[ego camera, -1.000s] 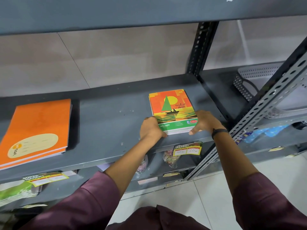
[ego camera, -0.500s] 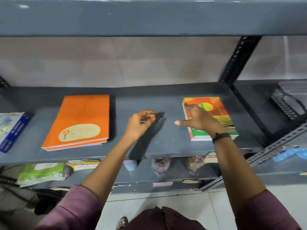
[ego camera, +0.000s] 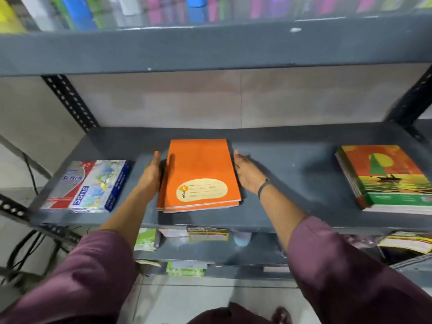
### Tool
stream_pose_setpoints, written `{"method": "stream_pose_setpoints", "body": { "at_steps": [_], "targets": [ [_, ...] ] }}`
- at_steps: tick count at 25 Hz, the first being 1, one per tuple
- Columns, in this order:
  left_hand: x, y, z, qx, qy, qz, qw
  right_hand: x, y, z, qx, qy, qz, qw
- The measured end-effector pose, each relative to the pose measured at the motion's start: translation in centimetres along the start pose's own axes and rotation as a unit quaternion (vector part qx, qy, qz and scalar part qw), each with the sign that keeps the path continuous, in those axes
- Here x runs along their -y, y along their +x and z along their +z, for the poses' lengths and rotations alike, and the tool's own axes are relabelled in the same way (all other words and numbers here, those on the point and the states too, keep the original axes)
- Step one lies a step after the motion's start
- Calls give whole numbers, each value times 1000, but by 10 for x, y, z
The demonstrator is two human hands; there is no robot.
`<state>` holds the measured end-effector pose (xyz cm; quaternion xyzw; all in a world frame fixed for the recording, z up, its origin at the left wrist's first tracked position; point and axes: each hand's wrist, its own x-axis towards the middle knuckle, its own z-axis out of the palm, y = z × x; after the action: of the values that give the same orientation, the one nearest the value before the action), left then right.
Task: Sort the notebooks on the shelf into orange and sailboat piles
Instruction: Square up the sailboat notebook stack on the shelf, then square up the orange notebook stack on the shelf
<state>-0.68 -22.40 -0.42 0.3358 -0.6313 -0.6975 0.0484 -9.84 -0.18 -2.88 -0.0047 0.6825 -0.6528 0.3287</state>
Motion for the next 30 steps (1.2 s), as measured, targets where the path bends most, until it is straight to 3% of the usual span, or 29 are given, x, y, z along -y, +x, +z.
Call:
{"method": "stream_pose_setpoints", "body": {
  "at_steps": [6,8,14,17,19,22,25,30],
  "targets": [
    [-15,-4,-7,109,-10,-25,994,-11,2,26,11,79,3,997],
    [-14,-5,-9,97,-25,-37,994,-5,-11,27,-17,99,19,995],
    [0,-21,-8,79,-3,-35,996,-21,-15,36,68,78,35,994],
    [-6,-32,-25,171,171,-18,970,-11,-31,22,87,-118,15,989],
    [3,-42,-36,208,339,-1,918,-17,-39,13,92,-290,24,952],
    [25,-49,-39,158,451,49,877,-29,-49,28,35,-474,-22,880],
    [26,-52,-30,97,466,98,874,-27,-43,38,-13,-494,-30,869],
    [22,-54,-28,39,492,103,864,-20,-46,41,-60,-484,-8,873]
  ]
}}
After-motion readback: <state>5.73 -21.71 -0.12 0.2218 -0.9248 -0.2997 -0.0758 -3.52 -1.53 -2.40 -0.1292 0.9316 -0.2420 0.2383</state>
